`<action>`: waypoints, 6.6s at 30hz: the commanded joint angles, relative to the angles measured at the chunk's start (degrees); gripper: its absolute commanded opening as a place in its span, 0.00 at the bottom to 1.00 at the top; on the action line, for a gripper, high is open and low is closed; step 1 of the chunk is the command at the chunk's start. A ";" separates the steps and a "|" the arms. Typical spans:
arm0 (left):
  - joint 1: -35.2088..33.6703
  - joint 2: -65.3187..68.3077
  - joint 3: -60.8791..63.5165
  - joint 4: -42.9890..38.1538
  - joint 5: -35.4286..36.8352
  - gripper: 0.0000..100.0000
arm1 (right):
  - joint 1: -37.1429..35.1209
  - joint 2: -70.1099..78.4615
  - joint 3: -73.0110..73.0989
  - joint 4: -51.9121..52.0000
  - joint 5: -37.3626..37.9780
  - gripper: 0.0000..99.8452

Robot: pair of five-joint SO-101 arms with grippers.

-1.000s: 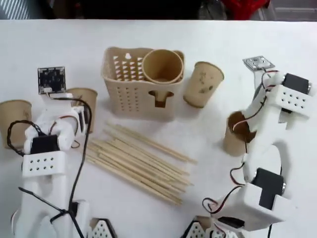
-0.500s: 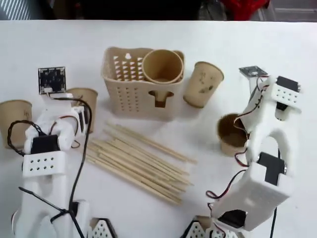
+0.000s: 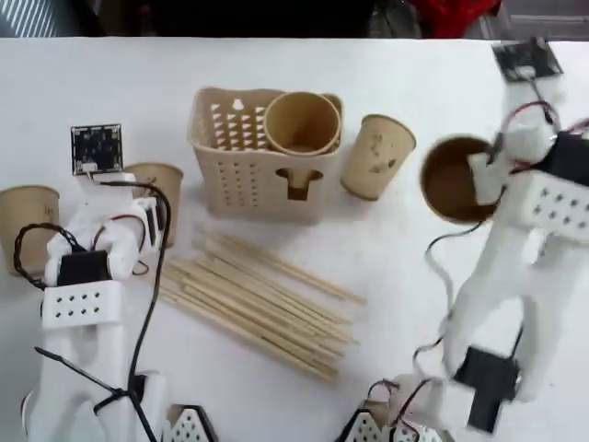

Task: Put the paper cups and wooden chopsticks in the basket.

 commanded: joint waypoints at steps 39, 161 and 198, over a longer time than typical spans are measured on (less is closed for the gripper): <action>2.33 -1.36 2.55 -4.31 -0.79 0.17 | -29.85 18.59 -26.90 -6.46 -20.13 0.29; 2.07 -1.10 2.55 -4.66 -0.88 0.17 | -6.20 32.84 -14.68 -0.40 -36.75 0.20; 2.33 -1.10 2.64 -4.66 -0.88 0.17 | -11.30 59.65 -25.93 0.48 -50.81 0.01</action>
